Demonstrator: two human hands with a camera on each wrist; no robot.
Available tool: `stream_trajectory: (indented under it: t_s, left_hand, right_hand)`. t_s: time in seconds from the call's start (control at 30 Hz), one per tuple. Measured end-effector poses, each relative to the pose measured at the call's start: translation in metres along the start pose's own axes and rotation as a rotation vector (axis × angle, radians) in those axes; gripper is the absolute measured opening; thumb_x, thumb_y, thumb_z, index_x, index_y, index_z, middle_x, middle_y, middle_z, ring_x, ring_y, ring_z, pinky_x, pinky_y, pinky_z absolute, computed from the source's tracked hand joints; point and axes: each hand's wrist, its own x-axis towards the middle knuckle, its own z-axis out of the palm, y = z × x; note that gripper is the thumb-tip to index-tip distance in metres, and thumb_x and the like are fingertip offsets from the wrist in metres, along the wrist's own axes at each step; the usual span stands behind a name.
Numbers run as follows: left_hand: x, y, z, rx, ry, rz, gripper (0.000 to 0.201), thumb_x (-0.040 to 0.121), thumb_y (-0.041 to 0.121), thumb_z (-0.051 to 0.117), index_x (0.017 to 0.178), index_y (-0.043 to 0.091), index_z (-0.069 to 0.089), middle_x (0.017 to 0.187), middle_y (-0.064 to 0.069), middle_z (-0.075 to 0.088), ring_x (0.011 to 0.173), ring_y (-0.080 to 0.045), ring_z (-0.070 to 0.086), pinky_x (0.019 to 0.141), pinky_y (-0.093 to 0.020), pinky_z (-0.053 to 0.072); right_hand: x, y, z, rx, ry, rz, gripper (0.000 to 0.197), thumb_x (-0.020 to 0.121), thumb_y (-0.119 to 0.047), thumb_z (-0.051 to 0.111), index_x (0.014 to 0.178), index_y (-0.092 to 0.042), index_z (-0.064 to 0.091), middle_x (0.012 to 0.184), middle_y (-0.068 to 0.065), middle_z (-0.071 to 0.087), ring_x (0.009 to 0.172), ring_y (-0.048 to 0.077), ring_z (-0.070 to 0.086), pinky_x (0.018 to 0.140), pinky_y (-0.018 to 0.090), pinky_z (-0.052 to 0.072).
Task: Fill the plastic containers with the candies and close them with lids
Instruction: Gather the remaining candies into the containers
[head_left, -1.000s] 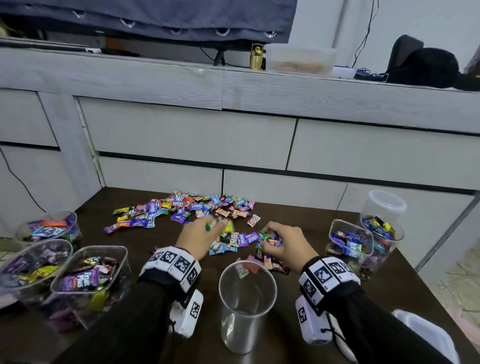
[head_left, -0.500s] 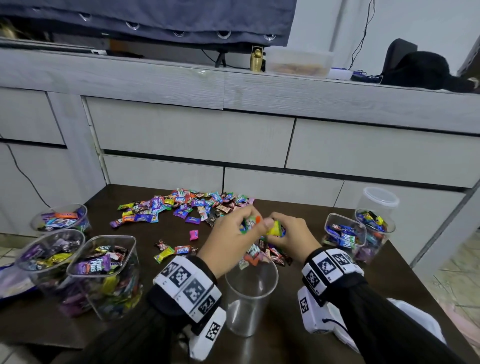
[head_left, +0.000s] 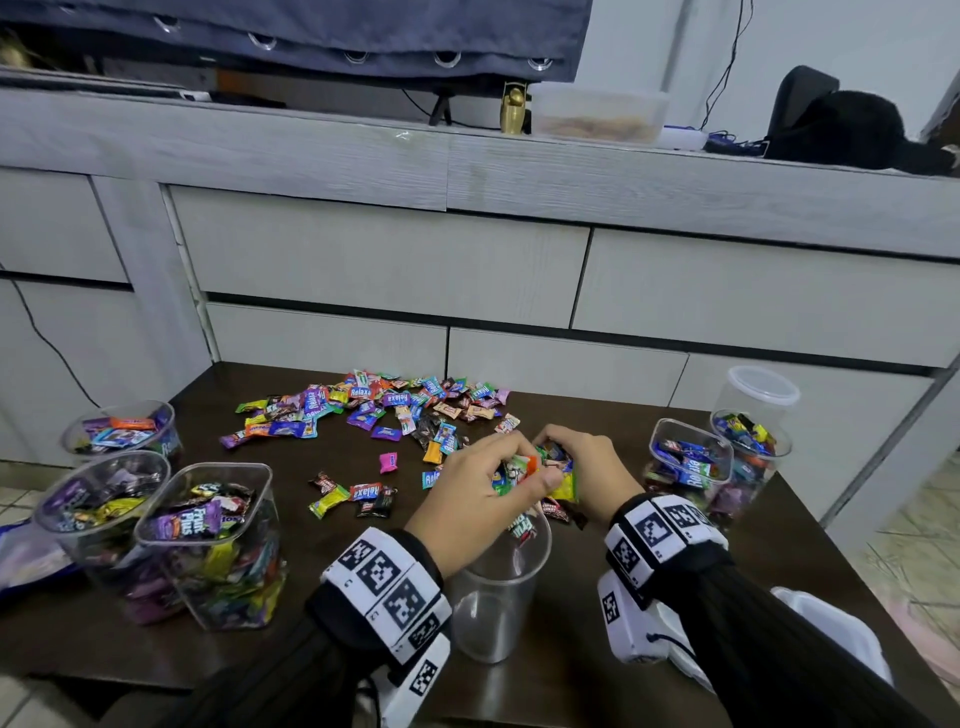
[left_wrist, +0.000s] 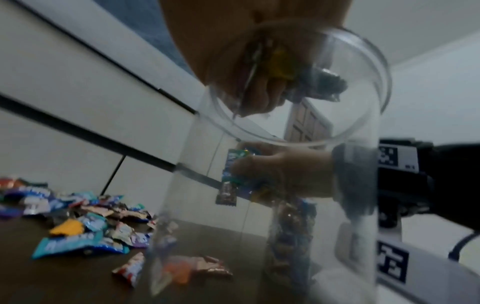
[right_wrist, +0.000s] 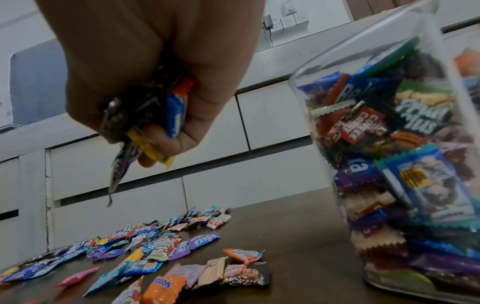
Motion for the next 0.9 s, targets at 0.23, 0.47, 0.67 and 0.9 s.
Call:
stream_trajectory:
  t_s: [0.23,0.47,0.67,0.9]
  left_hand:
    - [-0.003,-0.002,-0.001,0.177,0.036,0.079,0.017,0.086,0.036,0.06,0.08,0.021,0.055,0.081,0.009,0.051,0.078,-0.005,0.051,0.072,-0.018,0.04]
    - [-0.001,-0.003,0.001,0.329,0.037,0.069,0.013,0.084,0.016,0.067,0.083,0.013,0.055,0.079,0.008,0.042,0.074,0.002,0.045,0.065,-0.007,0.032]
    - [-0.002,-0.002,0.003,0.428,-0.032,0.064,0.016,0.084,0.018,0.063,0.082,0.021,0.047,0.085,0.003,0.042,0.078,-0.008,0.037,0.067,-0.018,0.026]
    - [0.002,-0.002,0.003,0.536,-0.139,0.103,0.022,0.082,0.02,0.061,0.085,0.028,0.041,0.085,0.005,0.038,0.08,-0.011,0.035,0.068,-0.023,0.025]
  right_hand:
    - [0.001,0.003,0.003,-0.016,0.025,0.017,0.019,0.085,-0.018,0.068,0.102,-0.012,0.063,0.094,0.008,0.066,0.089,0.019,0.061,0.081,0.028,0.049]
    - [0.002,0.006,0.006,-0.017,0.025,0.01,0.02,0.084,-0.019,0.068,0.102,-0.011,0.063,0.091,0.007,0.067,0.087,0.019,0.062,0.079,0.027,0.048]
    - [0.005,0.007,0.003,-0.026,0.032,0.011,0.019,0.086,-0.022,0.067,0.102,-0.012,0.063,0.09,0.006,0.067,0.085,0.017,0.062,0.077,0.024,0.046]
    - [0.009,0.009,-0.008,-0.029,0.107,-0.019,0.014,0.084,-0.02,0.069,0.095,-0.013,0.064,0.081,0.003,0.067,0.075,0.016,0.06,0.064,0.01,0.038]
